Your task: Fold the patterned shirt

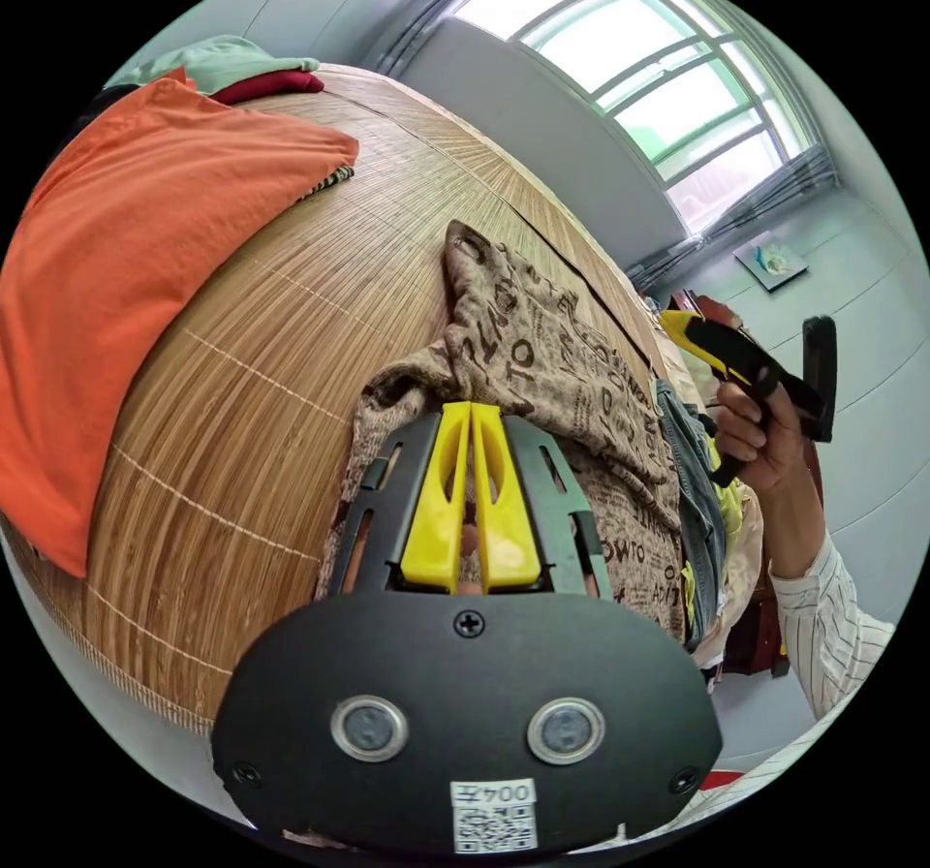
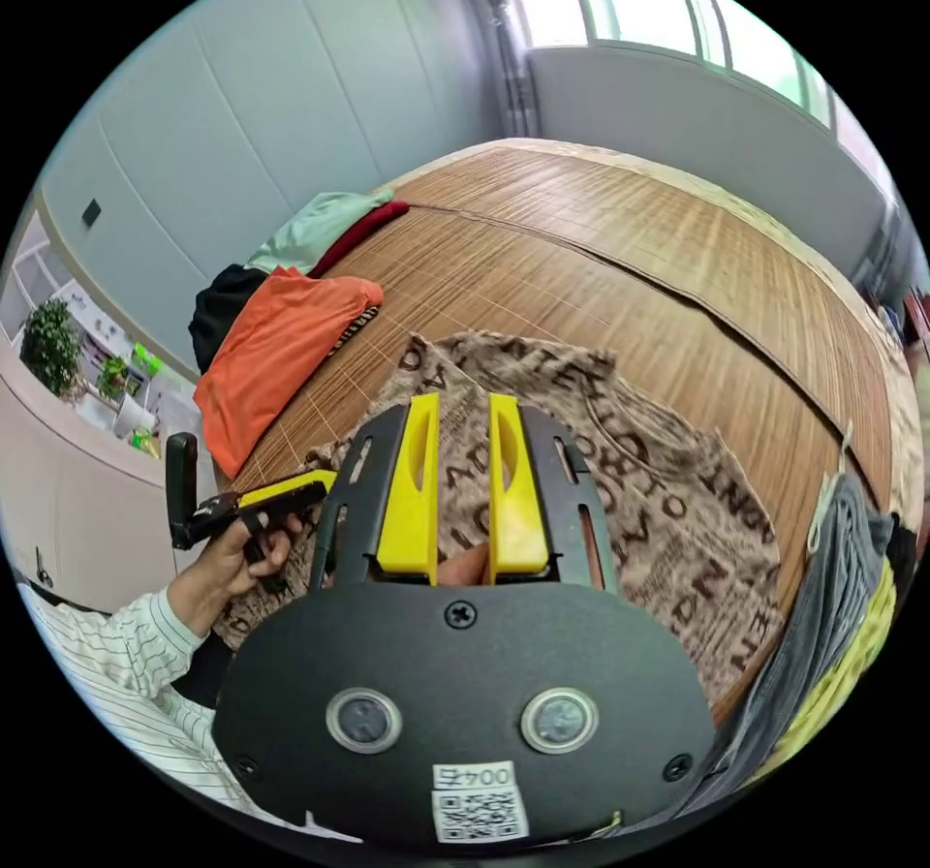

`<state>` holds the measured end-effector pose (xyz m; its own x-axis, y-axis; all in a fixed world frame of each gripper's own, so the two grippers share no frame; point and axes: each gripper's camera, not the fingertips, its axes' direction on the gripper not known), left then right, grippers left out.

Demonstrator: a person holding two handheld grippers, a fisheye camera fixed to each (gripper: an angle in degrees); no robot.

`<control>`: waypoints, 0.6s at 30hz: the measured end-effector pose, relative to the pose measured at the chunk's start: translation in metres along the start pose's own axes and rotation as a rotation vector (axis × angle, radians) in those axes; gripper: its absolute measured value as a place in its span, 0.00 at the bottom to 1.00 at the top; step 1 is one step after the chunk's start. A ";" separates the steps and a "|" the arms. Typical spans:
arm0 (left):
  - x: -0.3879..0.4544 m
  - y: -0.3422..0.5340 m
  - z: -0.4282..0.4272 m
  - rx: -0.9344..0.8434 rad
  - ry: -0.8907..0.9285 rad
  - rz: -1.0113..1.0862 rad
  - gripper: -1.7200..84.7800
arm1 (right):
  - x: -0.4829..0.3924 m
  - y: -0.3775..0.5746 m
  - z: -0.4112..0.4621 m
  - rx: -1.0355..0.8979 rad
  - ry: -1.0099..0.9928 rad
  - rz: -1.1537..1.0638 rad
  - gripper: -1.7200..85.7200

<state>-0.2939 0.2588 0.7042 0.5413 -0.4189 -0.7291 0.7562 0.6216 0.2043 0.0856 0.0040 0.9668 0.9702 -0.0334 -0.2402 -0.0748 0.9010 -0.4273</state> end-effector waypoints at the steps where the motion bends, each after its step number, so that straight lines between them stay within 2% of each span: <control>1: -0.005 -0.001 0.002 -0.002 0.006 -0.010 0.02 | -0.012 -0.025 0.014 -0.030 0.009 -0.037 0.12; 8: -0.021 -0.005 0.009 0.006 0.043 -0.031 0.02 | -0.057 -0.126 0.099 -0.257 0.134 -0.273 0.13; 11: -0.031 -0.007 0.012 0.005 0.084 -0.051 0.02 | -0.061 -0.144 0.128 -0.401 0.087 -0.339 0.10; 15: -0.031 -0.009 0.016 0.009 0.073 -0.045 0.02 | -0.062 -0.159 0.144 -0.375 0.112 -0.329 0.05; 18: -0.033 -0.010 0.019 0.008 0.077 -0.053 0.02 | -0.056 -0.161 0.155 -0.347 0.084 -0.184 0.06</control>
<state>-0.3121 0.2534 0.7386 0.4704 -0.3987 -0.7873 0.7862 0.5946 0.1685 0.0795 -0.0725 1.1842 0.9535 -0.2285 -0.1967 0.0108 0.6778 -0.7351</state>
